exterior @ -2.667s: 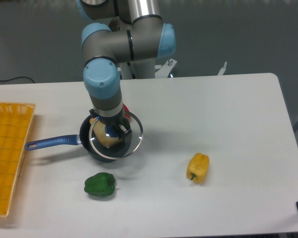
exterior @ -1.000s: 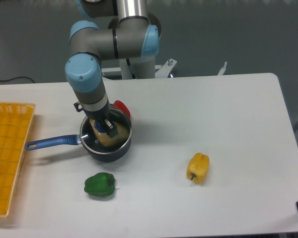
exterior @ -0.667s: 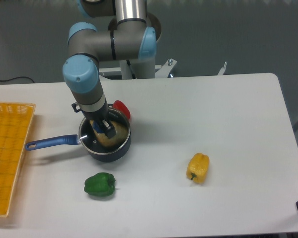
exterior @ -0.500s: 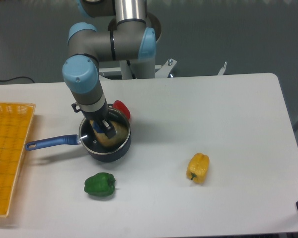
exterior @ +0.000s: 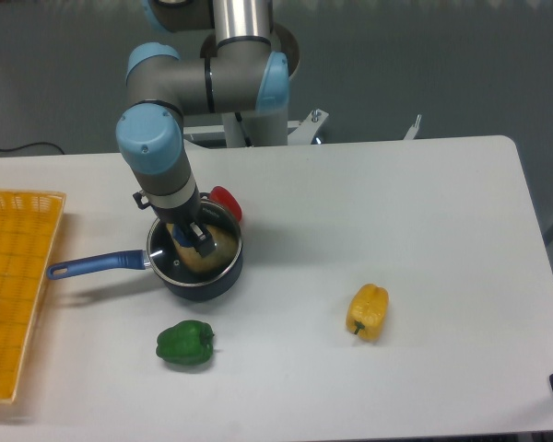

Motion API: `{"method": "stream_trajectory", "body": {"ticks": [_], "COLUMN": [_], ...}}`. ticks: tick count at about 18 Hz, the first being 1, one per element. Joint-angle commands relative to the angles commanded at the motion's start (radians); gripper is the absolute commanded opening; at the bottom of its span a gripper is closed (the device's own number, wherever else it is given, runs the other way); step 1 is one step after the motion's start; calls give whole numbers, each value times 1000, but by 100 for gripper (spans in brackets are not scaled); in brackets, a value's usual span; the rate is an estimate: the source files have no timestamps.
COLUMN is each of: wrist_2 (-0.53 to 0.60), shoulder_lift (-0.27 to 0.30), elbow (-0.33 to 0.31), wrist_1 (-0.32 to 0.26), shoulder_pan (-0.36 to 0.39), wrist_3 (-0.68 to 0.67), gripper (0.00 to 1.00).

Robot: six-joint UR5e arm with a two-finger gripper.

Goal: Close the pot lid
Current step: 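Press the glass lid down onto the pan rim, then open the gripper and raise it away from the lid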

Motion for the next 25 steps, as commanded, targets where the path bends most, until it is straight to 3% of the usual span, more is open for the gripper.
{"method": "stream_trajectory", "body": {"ticks": [2, 4, 11, 14, 15, 20, 23, 25], "wrist_2": [2, 2, 9, 8, 6, 6, 5, 2], "shoulder_lift": [-3, -5, -5, -5, -5, -5, -3, -2], "elbow": [0, 0, -6, -5, -2, 34, 66, 103], "wrist_1": [2, 2, 2, 2, 2, -21, -81, -92], "shoulder_pan": [-2, -2, -2, -2, -2, 3, 11, 20], "wrist_3": [0, 0, 2, 6, 5, -1, 0, 0], "gripper": [63, 70, 73, 97, 100, 100, 100, 100]}}
